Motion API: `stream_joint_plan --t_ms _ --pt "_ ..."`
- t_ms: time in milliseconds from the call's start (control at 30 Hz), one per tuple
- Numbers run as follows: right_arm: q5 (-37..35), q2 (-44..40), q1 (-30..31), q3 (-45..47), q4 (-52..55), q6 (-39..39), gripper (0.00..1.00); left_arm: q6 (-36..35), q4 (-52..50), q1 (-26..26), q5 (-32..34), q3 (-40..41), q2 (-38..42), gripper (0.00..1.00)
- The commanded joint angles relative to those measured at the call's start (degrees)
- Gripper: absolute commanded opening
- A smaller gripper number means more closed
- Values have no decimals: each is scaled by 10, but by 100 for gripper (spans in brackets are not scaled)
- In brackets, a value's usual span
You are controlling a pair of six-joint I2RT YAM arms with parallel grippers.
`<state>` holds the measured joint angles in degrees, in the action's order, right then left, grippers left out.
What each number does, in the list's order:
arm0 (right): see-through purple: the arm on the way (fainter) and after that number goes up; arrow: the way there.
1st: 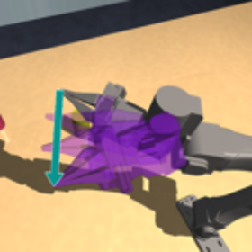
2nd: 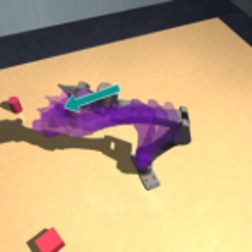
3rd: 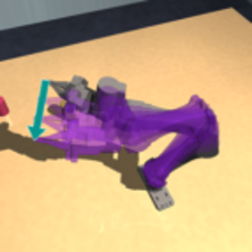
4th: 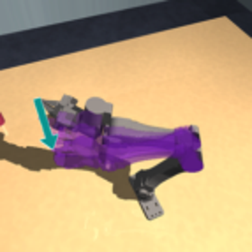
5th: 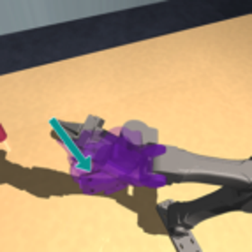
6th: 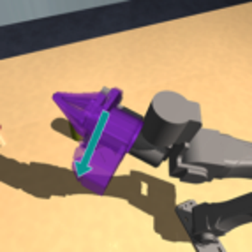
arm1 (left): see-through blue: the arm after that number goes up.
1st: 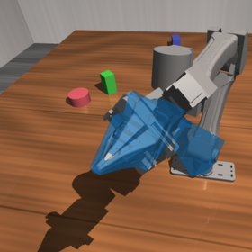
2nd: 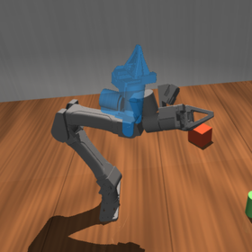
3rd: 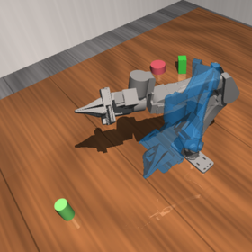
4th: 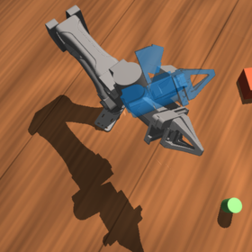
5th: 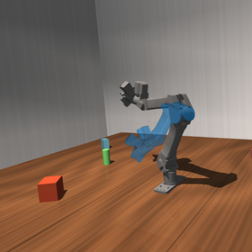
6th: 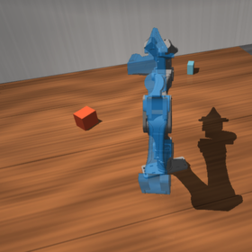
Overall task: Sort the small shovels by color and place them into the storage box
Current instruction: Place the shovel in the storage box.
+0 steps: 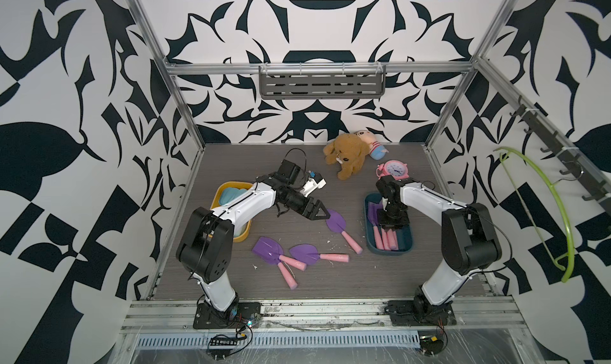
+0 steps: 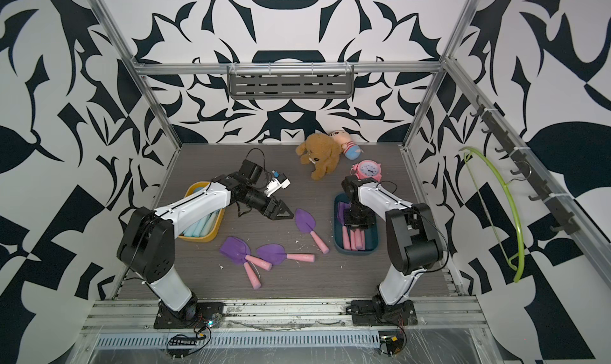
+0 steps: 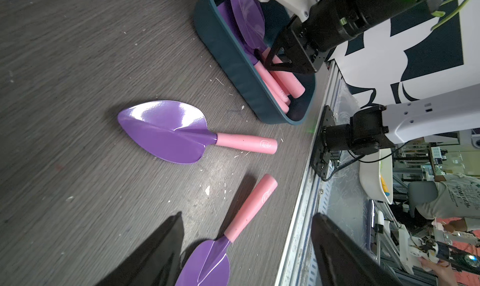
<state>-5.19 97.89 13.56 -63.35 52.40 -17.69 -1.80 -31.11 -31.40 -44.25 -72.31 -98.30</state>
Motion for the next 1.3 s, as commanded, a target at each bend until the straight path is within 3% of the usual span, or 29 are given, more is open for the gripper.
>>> stream_joint_plan --t_ms 0,333,767,1033,1267 --pt "-23 -8 -2 -3 0 -5 28 -11 -3 1 -42 -8 2 84" --pt "-37 -42 -2 -22 32 -8 33 -28 -7 2 -33 -4 19 84" --pt "21 -118 9 -34 38 -11 33 -51 -14 3 -32 -3 39 84" --pt "1 -132 123 -121 63 -14 33 -112 -61 61 -22 -8 86 84" --pt "3 -41 231 -177 88 -9 33 -267 -181 107 23 -6 154 90"
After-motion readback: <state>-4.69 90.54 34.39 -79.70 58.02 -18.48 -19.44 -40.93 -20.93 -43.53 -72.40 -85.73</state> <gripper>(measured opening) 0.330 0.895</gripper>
